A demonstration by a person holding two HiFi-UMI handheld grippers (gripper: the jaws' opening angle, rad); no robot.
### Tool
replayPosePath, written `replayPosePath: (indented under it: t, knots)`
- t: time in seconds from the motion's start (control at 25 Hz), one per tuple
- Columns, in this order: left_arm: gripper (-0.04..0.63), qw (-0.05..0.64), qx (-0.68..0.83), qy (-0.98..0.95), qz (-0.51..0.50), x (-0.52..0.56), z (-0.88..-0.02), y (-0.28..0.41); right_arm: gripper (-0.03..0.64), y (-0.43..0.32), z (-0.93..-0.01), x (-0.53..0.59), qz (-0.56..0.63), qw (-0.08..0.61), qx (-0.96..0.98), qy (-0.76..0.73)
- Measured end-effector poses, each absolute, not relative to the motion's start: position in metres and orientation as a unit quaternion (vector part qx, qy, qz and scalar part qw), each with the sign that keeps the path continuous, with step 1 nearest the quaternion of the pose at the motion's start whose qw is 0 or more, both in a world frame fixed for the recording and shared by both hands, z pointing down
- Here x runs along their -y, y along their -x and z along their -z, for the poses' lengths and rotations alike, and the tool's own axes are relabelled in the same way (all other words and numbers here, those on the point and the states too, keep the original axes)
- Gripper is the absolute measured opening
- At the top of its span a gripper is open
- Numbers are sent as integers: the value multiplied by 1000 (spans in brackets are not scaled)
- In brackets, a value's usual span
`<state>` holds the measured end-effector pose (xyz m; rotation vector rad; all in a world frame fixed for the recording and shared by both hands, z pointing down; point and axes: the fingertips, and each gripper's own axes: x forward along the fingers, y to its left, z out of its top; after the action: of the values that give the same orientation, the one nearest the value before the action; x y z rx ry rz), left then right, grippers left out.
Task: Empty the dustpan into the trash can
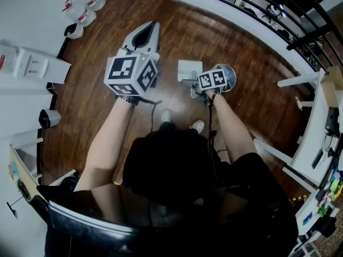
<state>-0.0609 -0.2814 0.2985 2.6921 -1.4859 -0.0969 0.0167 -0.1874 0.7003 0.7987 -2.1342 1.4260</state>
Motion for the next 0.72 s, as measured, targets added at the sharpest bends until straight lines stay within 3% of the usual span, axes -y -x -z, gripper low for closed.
replayPosePath:
  t: [0.6, 0.72]
  knots:
    - [5, 31, 463, -883, 63, 271, -290, 62, 351, -92, -664, 171, -492, 237, 757, -360]
    - [5, 30, 455, -887, 70, 267, -290, 61, 296, -109, -631, 177, -468, 197, 770, -388]
